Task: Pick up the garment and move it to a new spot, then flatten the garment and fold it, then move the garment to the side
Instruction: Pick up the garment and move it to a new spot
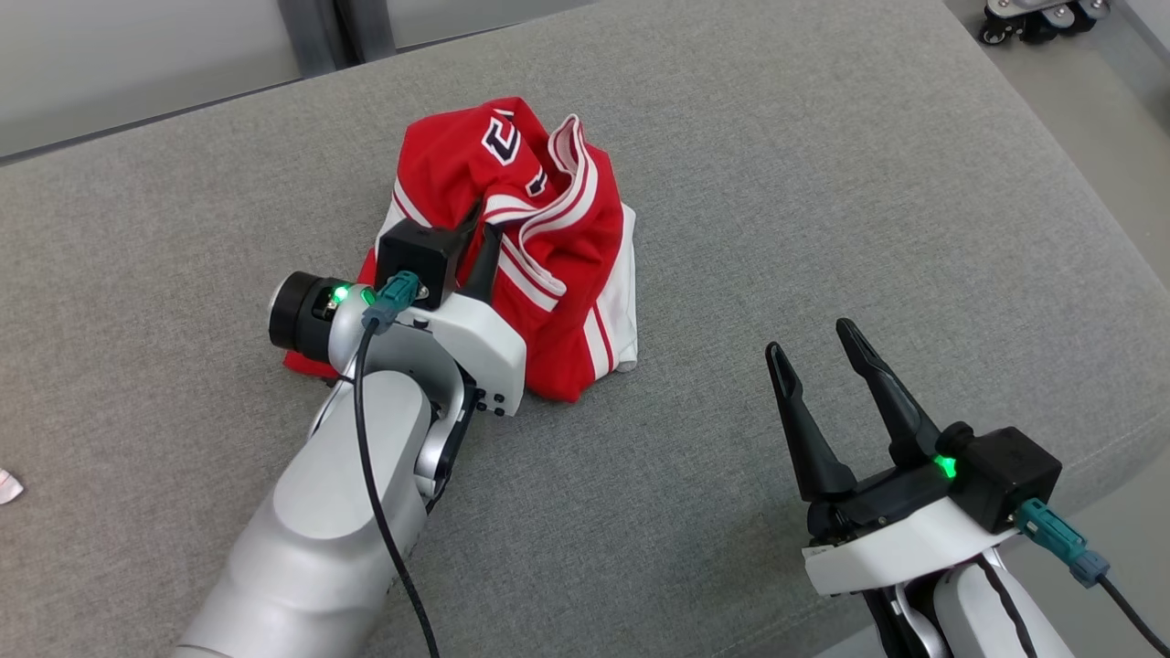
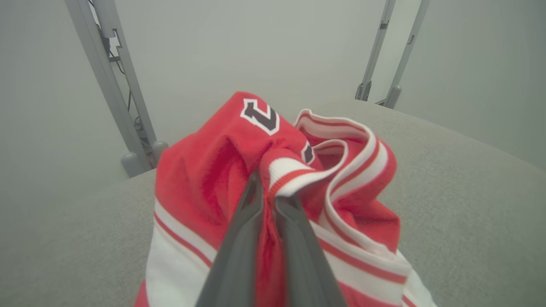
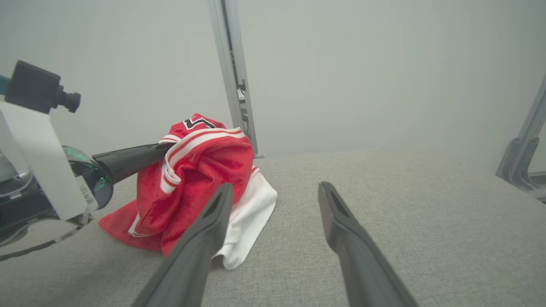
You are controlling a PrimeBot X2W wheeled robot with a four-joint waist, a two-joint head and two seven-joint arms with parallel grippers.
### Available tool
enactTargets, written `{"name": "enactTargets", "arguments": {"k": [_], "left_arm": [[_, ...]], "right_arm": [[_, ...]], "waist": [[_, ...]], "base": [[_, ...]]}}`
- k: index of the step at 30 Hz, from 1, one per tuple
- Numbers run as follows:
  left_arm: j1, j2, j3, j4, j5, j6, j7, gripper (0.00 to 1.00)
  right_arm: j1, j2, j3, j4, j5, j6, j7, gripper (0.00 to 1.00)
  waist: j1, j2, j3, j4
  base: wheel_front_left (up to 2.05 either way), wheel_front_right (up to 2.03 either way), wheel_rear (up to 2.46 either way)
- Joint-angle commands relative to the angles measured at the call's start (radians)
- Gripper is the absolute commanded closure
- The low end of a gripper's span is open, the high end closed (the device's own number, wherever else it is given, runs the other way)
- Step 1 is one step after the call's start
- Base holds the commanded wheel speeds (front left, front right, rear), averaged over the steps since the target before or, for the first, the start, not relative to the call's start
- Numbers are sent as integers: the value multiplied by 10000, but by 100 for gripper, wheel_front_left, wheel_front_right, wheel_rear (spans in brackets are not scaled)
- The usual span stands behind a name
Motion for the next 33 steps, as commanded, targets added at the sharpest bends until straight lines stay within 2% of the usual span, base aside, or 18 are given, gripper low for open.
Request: {"name": "enactTargets", "arguments": {"k": [1, 3, 4, 10, 17, 24, 29, 33], "left_arm": [[-188, 33, -133, 205, -134, -60, -101, 100], [-291, 40, -298, 495, -283, -46, -237, 100], [-351, 33, -451, 713, -409, 11, -401, 0], [-422, 36, -738, 773, -752, 226, -878, 0], [296, 40, -760, -166, -1265, 624, -1326, 0], [1894, 323, 213, -1923, -1034, 1154, -1407, 0], [3240, 479, 960, -3211, -677, 1270, -1403, 0], [4145, 511, 1530, -4049, -357, 1286, -1405, 0]], "right_arm": [[-123, -45, 24, -19, 76, 15, -17, 0], [-182, -43, 41, 1, 77, 15, -17, 0], [-162, -45, 32, 34, 64, 15, -17, 0], [25, -45, 1, 139, -29, 15, -17, 0], [265, -46, -29, 234, -44, 14, -17, 0], [473, -54, 21, 332, -226, 14, -17, 0], [669, -49, 3, 403, -360, 14, -17, 0], [750, -57, 14, 438, -355, 9, -17, 0]], "waist": [[0, 0, 51, 19], [0, 0, 70, 35], [0, 0, 48, 70], [0, 0, -225, 332], [0, 0, -839, 1102], [0, 0, -1626, 2189], [0, 0, -2017, 2920], [0, 0, -2233, 3258]], "base": [[0, 0, 0], [0, 0, 0], [0, 0, 0], [0, 0, 0], [0, 0, 0], [0, 0, 0], [0, 0, 0], [0, 0, 0]]}}
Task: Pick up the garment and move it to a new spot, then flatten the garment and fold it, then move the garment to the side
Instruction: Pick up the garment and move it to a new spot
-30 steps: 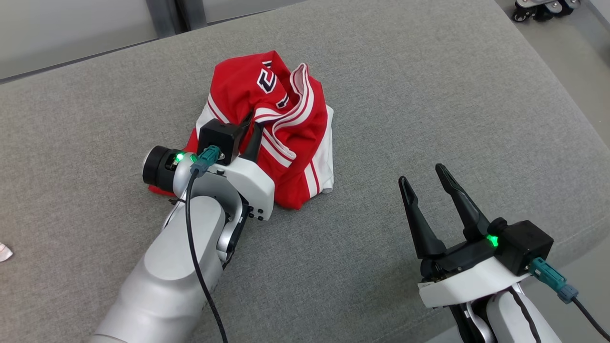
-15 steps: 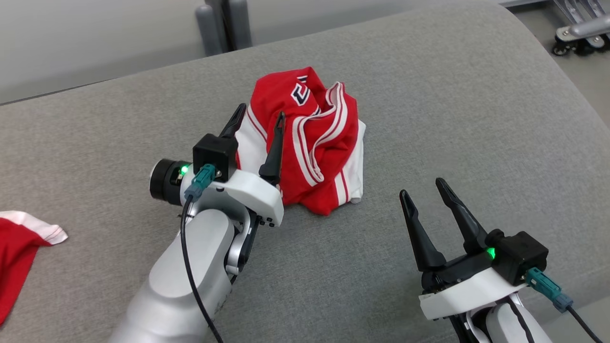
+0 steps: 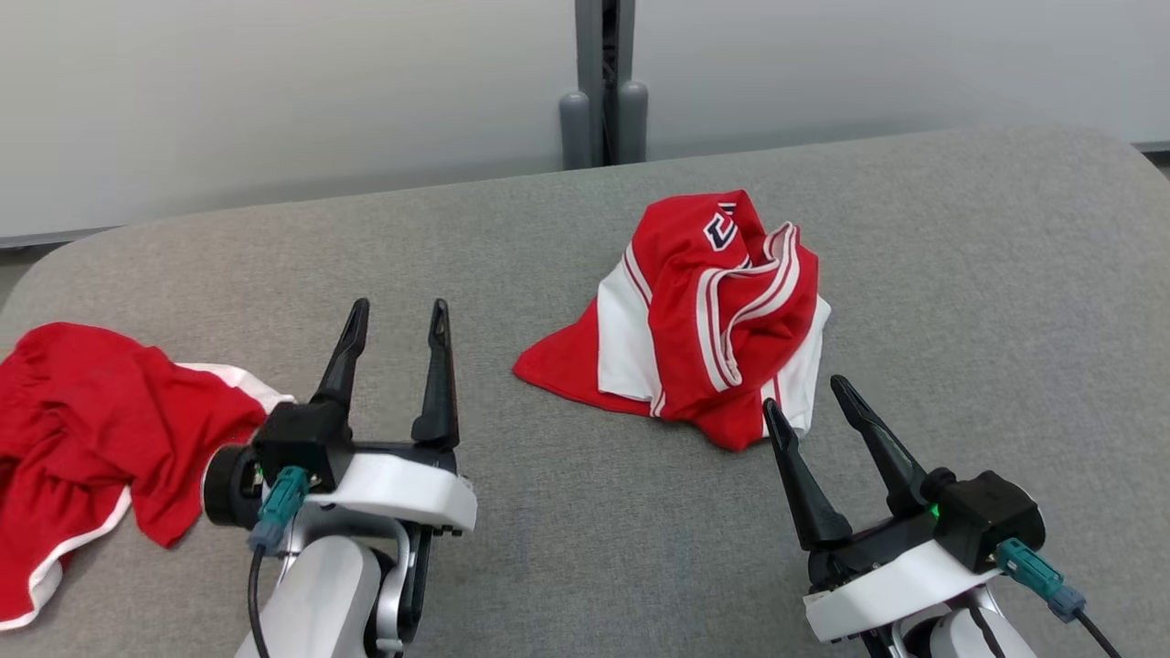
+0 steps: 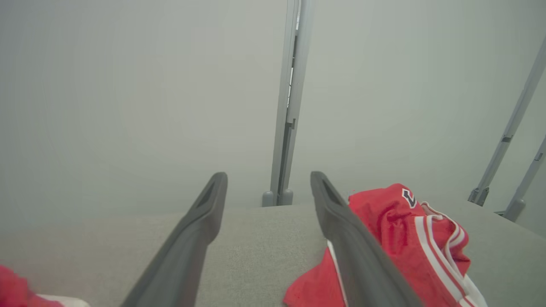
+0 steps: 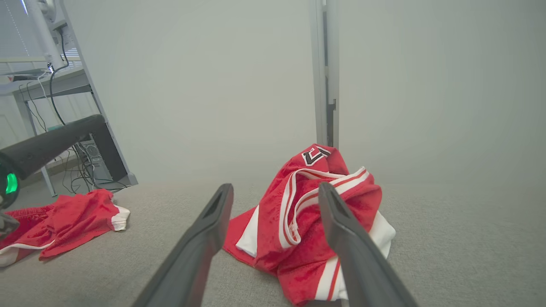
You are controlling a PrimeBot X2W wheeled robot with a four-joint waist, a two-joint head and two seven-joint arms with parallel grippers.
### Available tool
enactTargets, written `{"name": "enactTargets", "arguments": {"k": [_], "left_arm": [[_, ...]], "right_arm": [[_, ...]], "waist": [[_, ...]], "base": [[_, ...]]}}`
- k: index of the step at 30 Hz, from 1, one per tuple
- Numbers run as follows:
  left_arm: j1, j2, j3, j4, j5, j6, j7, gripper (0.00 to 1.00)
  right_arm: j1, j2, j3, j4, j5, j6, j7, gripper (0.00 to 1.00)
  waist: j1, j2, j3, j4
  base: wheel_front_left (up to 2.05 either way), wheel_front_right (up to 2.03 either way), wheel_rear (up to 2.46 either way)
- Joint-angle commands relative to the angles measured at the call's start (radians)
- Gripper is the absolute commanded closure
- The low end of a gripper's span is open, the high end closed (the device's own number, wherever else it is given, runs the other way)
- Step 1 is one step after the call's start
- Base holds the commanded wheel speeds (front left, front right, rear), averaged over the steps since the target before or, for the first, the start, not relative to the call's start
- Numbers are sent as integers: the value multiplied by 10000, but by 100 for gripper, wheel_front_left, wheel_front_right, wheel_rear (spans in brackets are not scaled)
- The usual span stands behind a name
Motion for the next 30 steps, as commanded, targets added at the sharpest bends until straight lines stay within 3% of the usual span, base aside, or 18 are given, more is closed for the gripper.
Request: {"name": "enactTargets", "arguments": {"k": [1, 13, 22, 30], "left_arm": [[445, 36, 240, -276, 123, -6, -34, 0], [2654, -87, 1566, -1741, 1124, 31, -35, 0], [3937, 60, 1934, -2188, 1916, -577, -36, 0], [4710, -162, 2430, -2359, 2331, -646, -36, 0]], "right_arm": [[138, -69, -66, 26, -11, 1, -17, 0], [803, -67, -724, -205, -75, 1, -17, 0], [1331, -63, -1171, -490, -160, 1, -17, 0], [1813, -63, -1313, -735, -294, 1, -17, 0]], "waist": [[0, 0, -347, 378], [0, 0, -968, 740], [0, 0, -1274, 756], [0, 0, -1521, 800]], "base": [[0, 0, 0], [0, 0, 0], [0, 0, 0], [0, 0, 0]]}}
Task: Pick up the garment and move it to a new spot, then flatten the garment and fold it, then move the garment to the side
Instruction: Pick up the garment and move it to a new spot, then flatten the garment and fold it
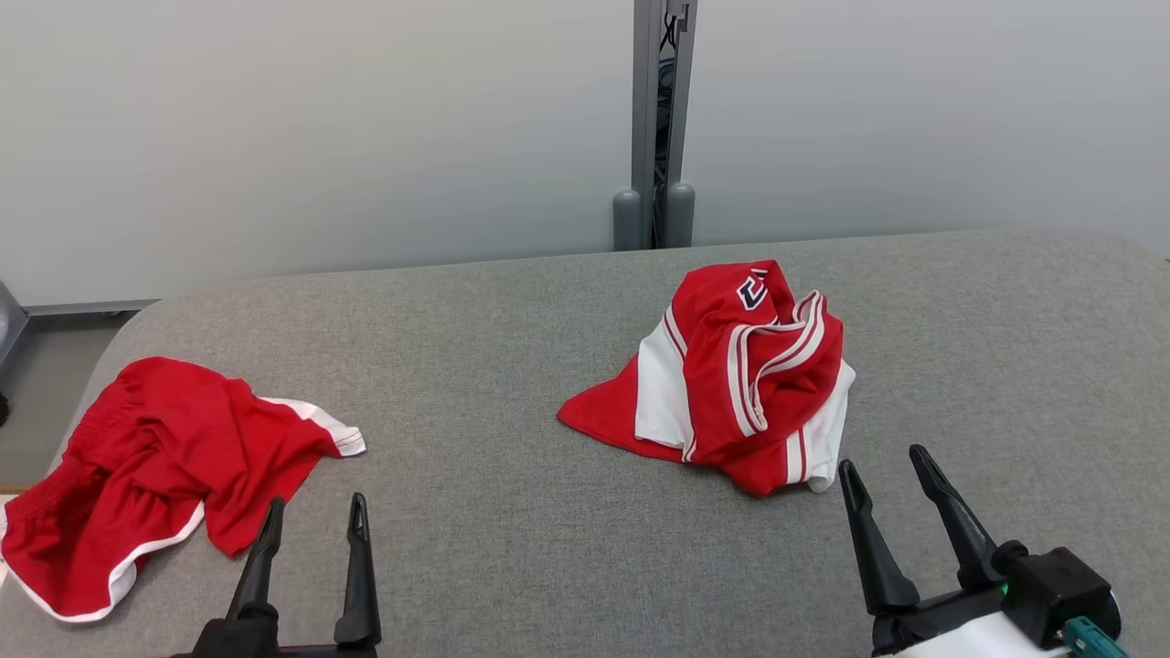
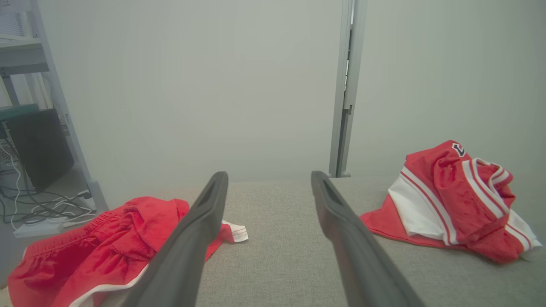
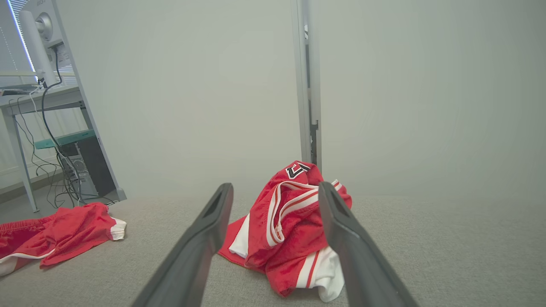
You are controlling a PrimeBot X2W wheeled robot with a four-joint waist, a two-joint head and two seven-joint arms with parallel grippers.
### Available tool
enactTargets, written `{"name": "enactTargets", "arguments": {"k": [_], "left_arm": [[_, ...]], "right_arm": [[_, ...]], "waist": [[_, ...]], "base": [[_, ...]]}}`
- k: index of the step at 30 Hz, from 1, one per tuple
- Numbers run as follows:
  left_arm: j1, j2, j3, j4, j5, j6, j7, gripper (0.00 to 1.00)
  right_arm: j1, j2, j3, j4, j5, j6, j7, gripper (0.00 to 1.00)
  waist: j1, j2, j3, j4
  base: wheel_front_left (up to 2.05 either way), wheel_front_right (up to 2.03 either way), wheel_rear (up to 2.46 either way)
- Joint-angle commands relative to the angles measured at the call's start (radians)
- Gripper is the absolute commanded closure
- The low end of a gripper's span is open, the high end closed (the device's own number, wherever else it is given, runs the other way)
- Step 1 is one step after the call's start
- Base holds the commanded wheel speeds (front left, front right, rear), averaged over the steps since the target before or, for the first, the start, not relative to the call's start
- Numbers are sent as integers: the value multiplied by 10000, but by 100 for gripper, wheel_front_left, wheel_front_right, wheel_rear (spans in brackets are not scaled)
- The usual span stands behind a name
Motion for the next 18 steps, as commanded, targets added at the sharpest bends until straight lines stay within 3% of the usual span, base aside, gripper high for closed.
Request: {"name": "enactTargets", "arguments": {"k": [1, 18], "left_arm": [[113, -10, 114, -61, 123, -6, -34, 0], [405, -237, 407, -76, 528, -258, -35, 0]], "right_arm": [[152, -57, -5, -60, -89, 1, -16, 0], [147, -55, -27, -34, -168, 1, -17, 0]], "waist": [[0, -1, -13, -11], [0, -1, 39, -4]], "base": [[0, 0, 0], [0, 0, 0]]}}
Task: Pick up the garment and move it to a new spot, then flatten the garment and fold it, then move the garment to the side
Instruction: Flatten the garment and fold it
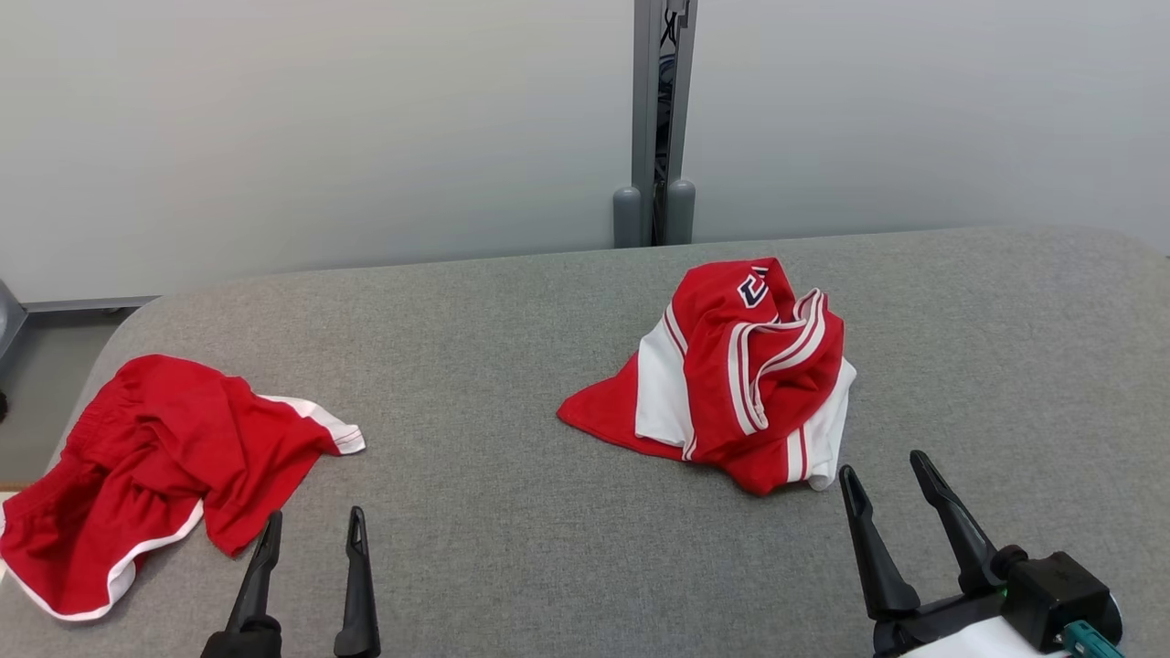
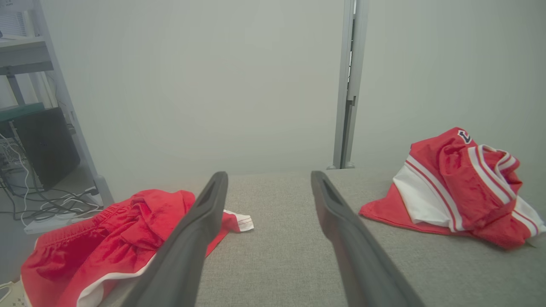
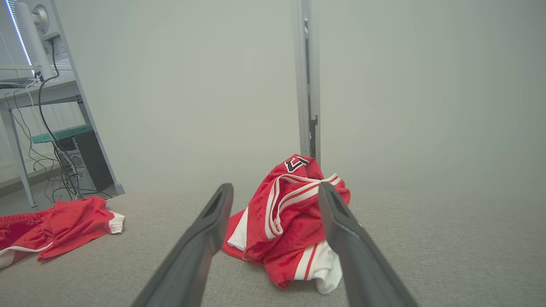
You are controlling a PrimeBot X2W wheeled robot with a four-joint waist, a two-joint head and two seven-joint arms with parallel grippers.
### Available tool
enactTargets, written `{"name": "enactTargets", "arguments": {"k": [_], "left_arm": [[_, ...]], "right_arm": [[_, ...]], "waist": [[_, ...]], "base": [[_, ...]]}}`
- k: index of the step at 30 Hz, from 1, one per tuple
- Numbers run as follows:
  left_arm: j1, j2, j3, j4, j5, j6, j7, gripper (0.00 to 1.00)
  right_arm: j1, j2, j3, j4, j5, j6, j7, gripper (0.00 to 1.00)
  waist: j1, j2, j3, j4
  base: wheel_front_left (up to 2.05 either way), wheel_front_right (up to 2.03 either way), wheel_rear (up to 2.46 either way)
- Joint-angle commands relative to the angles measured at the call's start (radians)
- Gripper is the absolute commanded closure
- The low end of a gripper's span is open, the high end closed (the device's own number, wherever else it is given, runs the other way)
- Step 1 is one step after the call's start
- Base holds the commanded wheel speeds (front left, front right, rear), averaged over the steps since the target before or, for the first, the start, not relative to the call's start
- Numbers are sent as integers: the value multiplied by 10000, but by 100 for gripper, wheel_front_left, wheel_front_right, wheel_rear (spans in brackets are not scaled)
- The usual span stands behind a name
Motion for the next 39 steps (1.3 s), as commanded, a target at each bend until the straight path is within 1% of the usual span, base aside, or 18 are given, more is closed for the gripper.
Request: {"name": "enactTargets", "arguments": {"k": [1, 8, 11, 12, 13, 14, 17, 20, 23, 30, 36, 39], "left_arm": [[16, 15, 2, 24, 26, -62, -35, 0], [-382, 2, -260, 401, -35, -360, -35, 0], [-612, 1, -560, 597, -370, -528, -35, 0], [-783, 0, -843, 760, -564, -729, -35, 0], [-783, 0, -843, 760, -564, -729, -35, 0], [-879, -2, -1047, 858, -625, -895, -35, 0], [-1317, 9, -1527, 1224, -573, -1150, -35, 0], [-1817, 4, -2048, 1605, -598, -1308, -33, 0], [-2441, 8, -2467, 2171, -621, -1371, -36, 0], [-3995, 5, -3374, 3546, -303, -1579, -35, 0], [-4983, 7, -4188, 4468, -334, -1567, -35, 0], [-5487, 10, -4676, 4878, -279, -1450, -35, 0]], "right_arm": [[-19, -55, -11, 1, -37, 1, -17, 0], [-208, -57, 44, 49, 5, 1, -17, 0], [-252, -57, 54, 91, 46, 1, -17, 0], [-281, -60, -27, 114, 177, 1, -17, 0], [-281, -60, -27, 114, 177, 1, -17, 0], [-322, -61, -102, 125, 220, 1, -17, 0], [-467, -51, -280, 171, 237, 1, -17, 0], [-574, -54, -338, 237, 176, 1, -15, 0], [-743, -55, -386, 206, 245, 1, -17, 0], [-1131, -55, -326, 184, 589, 1, -17, 0], [-1398, -54, -349, 158, 729, 1, -17, 0], [-1529, -52, -378, 148, 779, 1, -17, 0]], "waist": [[0, -1, 6, -15], [0, -1, 152, -294], [0, -1, 255, -506], [0, -1, 332, -677], [0, -1, 332, -677], [0, -1, 378, -765], [0, -1, 549, -1035], [0, -1, 774, -1353], [0, -1, 1100, -1668], [0, -1, 1951, -2195], [0, -1, 2362, -2501], [0, -1, 2519, -2591]], "base": [[0, 0, 0], [0, 0, 0], [0, 0, 0], [0, 0, 0], [0, 0, 0], [0, 0, 0], [0, 0, 0], [0, 0, 0], [0, 0, 0], [0, 0, 0], [0, 0, 0], [0, 0, 0]]}}
